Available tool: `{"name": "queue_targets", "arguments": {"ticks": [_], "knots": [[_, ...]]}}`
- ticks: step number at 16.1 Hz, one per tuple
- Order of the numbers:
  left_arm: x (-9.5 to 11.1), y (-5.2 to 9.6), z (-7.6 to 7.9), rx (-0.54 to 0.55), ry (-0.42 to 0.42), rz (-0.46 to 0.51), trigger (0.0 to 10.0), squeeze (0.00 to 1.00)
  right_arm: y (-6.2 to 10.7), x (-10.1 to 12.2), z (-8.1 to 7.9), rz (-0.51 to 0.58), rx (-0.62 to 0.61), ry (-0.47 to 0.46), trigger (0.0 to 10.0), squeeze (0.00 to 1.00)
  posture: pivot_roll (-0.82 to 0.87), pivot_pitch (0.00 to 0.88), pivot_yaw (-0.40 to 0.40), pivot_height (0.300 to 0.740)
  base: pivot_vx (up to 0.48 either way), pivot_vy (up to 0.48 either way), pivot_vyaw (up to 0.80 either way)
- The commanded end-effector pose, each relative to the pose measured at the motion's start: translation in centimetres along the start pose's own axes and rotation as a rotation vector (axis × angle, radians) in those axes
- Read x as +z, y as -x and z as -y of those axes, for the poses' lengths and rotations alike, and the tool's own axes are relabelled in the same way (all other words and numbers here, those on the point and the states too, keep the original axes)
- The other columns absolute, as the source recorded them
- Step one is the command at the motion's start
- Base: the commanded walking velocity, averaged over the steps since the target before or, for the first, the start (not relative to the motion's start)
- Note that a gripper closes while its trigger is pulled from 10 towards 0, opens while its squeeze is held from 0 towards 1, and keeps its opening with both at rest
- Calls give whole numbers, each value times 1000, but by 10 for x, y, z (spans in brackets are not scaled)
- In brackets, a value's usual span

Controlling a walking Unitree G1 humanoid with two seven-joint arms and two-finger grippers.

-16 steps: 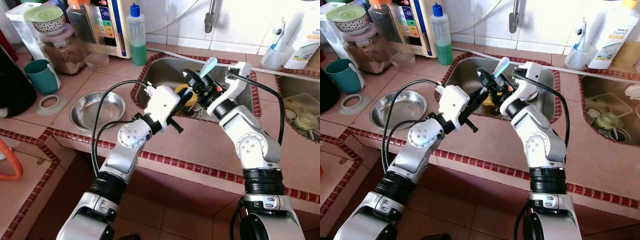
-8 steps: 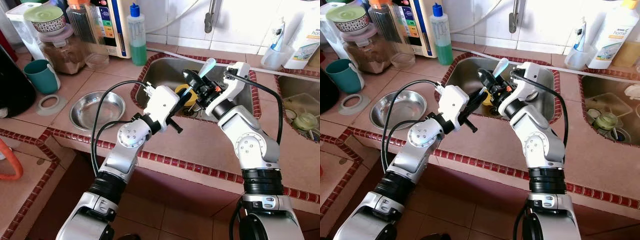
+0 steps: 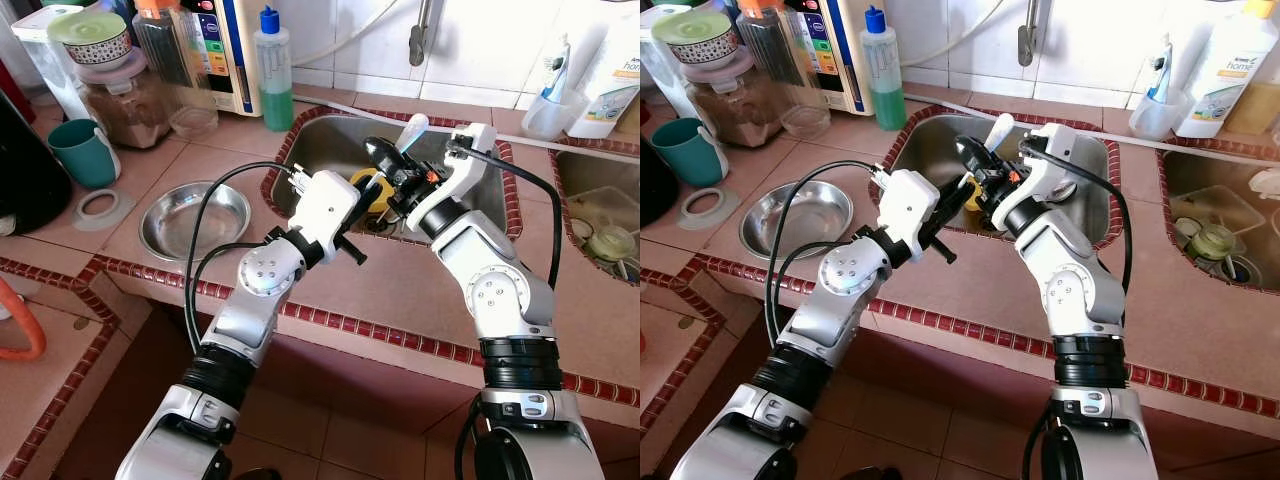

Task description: Kitchen organization

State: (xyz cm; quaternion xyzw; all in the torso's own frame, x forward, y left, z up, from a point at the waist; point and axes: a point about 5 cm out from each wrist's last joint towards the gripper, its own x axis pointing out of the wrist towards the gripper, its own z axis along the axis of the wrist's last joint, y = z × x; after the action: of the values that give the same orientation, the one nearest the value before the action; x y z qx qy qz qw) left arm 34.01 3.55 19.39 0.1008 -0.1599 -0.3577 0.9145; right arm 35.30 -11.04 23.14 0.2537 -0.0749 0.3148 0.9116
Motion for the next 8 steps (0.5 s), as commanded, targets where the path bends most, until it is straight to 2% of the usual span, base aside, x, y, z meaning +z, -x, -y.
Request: {"name": "queue_targets", "arguments": {"ticks": [1,5,8], "knots": [[6,1,-10,41,-3,27,10000,1000,1,5,5,10,-44,38,0,0,1,133,40,740,0,0,0],[6,4,-11,46,2,29,10000,1000,-3,12,9,40,-100,143,0,0,4,131,39,740,0,0,0],[10,9,-11,41,20,50,10000,1000,-5,14,22,61,-215,258,0,0,12,125,42,740,0,0,0]]}}
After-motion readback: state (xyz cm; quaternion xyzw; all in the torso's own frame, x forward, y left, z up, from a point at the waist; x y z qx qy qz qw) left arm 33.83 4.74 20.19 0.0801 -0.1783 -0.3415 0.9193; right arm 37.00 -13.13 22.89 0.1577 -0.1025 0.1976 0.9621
